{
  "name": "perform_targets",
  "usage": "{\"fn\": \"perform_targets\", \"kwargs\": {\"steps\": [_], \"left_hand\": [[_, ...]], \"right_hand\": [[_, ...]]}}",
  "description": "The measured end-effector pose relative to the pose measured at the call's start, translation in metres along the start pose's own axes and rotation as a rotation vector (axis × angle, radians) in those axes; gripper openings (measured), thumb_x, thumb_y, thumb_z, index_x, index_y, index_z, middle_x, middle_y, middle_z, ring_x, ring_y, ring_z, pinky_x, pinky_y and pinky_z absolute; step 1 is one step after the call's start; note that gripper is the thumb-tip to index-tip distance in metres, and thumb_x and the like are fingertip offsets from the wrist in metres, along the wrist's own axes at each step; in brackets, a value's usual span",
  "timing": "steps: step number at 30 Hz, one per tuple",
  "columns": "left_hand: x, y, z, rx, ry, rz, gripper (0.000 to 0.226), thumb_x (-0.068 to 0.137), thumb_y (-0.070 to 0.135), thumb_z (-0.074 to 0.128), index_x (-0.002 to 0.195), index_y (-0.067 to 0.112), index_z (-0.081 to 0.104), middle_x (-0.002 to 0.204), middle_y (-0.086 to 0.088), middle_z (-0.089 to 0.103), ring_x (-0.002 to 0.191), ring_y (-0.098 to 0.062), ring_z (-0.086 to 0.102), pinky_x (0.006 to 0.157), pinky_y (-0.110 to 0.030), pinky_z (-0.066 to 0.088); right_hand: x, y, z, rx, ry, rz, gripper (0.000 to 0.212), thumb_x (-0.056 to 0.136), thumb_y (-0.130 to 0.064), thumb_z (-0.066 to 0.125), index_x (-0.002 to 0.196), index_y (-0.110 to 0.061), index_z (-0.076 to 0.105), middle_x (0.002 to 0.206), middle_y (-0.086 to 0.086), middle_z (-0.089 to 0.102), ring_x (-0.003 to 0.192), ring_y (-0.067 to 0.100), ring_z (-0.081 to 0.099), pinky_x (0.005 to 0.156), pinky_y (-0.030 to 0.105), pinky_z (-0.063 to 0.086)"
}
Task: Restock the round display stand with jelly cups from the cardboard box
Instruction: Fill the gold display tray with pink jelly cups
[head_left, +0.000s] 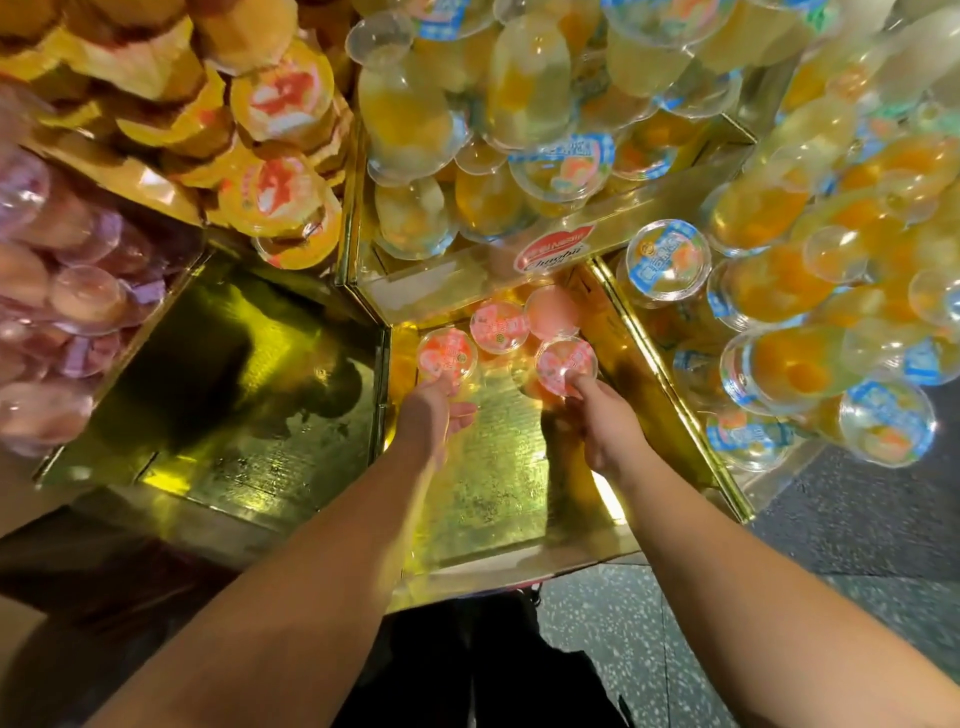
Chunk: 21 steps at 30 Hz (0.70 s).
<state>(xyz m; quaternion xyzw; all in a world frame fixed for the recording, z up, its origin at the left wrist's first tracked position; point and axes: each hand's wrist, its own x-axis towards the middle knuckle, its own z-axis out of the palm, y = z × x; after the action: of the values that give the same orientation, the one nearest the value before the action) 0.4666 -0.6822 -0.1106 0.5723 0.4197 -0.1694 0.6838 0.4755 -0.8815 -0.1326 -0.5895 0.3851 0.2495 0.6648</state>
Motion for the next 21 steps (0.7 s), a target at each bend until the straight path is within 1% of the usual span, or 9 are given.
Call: {"fn": "perform_targets", "kwargs": {"steps": [1, 4, 6, 10, 12, 14, 17, 21], "left_hand": [[0.001, 0.0, 0.0, -0.002, -0.003, 0.003, 0.042, 0.107, 0.023, 0.041, 0.144, 0.004, 0.039, 0.125, -0.012, 0.054, 0.077, -0.02, 0.062, 0.065, -0.029, 0.051], [0.003, 0.003, 0.001, 0.006, -0.008, 0.007, 0.043, 0.107, 0.025, 0.042, 0.145, 0.005, 0.039, 0.128, -0.012, 0.053, 0.079, -0.02, 0.062, 0.065, -0.029, 0.051], [0.005, 0.005, 0.001, 0.012, -0.005, 0.0, 0.043, 0.107, 0.026, 0.041, 0.145, 0.005, 0.039, 0.128, -0.012, 0.053, 0.08, -0.02, 0.061, 0.066, -0.029, 0.051], [0.008, 0.005, 0.0, 0.027, 0.0, -0.006, 0.044, 0.107, 0.027, 0.042, 0.146, 0.007, 0.039, 0.122, -0.008, 0.055, 0.081, -0.02, 0.062, 0.066, -0.029, 0.051], [0.008, 0.003, 0.001, 0.034, 0.005, 0.003, 0.044, 0.107, 0.028, 0.042, 0.146, 0.007, 0.039, 0.112, -0.003, 0.056, 0.081, -0.019, 0.062, 0.066, -0.03, 0.05], [0.008, 0.002, 0.001, 0.036, 0.001, 0.013, 0.045, 0.107, 0.029, 0.042, 0.147, 0.008, 0.038, 0.109, -0.001, 0.055, 0.083, -0.02, 0.062, 0.068, -0.031, 0.051], [0.008, 0.001, 0.0, 0.039, -0.011, 0.024, 0.045, 0.106, 0.032, 0.042, 0.145, 0.008, 0.041, 0.111, 0.0, 0.056, 0.087, -0.021, 0.063, 0.069, -0.032, 0.051], [0.006, -0.001, 0.001, 0.06, 0.031, -0.01, 0.048, 0.104, 0.04, 0.045, 0.135, 0.004, 0.05, 0.123, -0.006, 0.058, 0.082, -0.018, 0.063, 0.065, -0.028, 0.049]], "right_hand": [[0.0, -0.001, -0.001, 0.012, -0.003, -0.004, 0.045, 0.072, -0.049, 0.07, 0.109, -0.023, 0.071, 0.1, 0.004, 0.076, 0.085, 0.024, 0.067, 0.073, 0.04, 0.041], [0.002, -0.003, -0.006, 0.046, -0.004, -0.016, 0.038, 0.084, -0.041, 0.068, 0.115, -0.019, 0.07, 0.104, 0.006, 0.076, 0.079, 0.023, 0.063, 0.065, 0.034, 0.045], [0.003, -0.003, -0.009, 0.062, -0.002, -0.029, 0.037, 0.085, -0.041, 0.068, 0.115, -0.019, 0.07, 0.103, 0.006, 0.076, 0.079, 0.023, 0.064, 0.063, 0.032, 0.045], [0.003, -0.002, -0.011, 0.046, 0.022, -0.03, 0.043, 0.081, -0.05, 0.068, 0.113, -0.022, 0.07, 0.104, 0.004, 0.076, 0.084, 0.026, 0.068, 0.069, 0.037, 0.047], [0.004, -0.002, -0.011, 0.027, 0.037, -0.042, 0.037, 0.085, -0.046, 0.066, 0.113, -0.021, 0.069, 0.105, 0.005, 0.075, 0.087, 0.025, 0.068, 0.072, 0.035, 0.05], [0.004, -0.003, -0.011, 0.017, 0.04, -0.041, 0.033, 0.09, -0.042, 0.064, 0.113, -0.019, 0.069, 0.104, 0.005, 0.075, 0.085, 0.022, 0.067, 0.071, 0.032, 0.051], [0.003, -0.004, -0.01, 0.003, 0.034, -0.04, 0.034, 0.091, -0.043, 0.064, 0.112, -0.017, 0.069, 0.102, 0.006, 0.076, 0.081, 0.021, 0.065, 0.067, 0.031, 0.049], [-0.001, -0.006, -0.012, -0.02, 0.039, -0.021, 0.043, 0.087, -0.051, 0.067, 0.115, -0.019, 0.068, 0.097, 0.006, 0.075, 0.075, 0.021, 0.064, 0.058, 0.028, 0.049]]}}
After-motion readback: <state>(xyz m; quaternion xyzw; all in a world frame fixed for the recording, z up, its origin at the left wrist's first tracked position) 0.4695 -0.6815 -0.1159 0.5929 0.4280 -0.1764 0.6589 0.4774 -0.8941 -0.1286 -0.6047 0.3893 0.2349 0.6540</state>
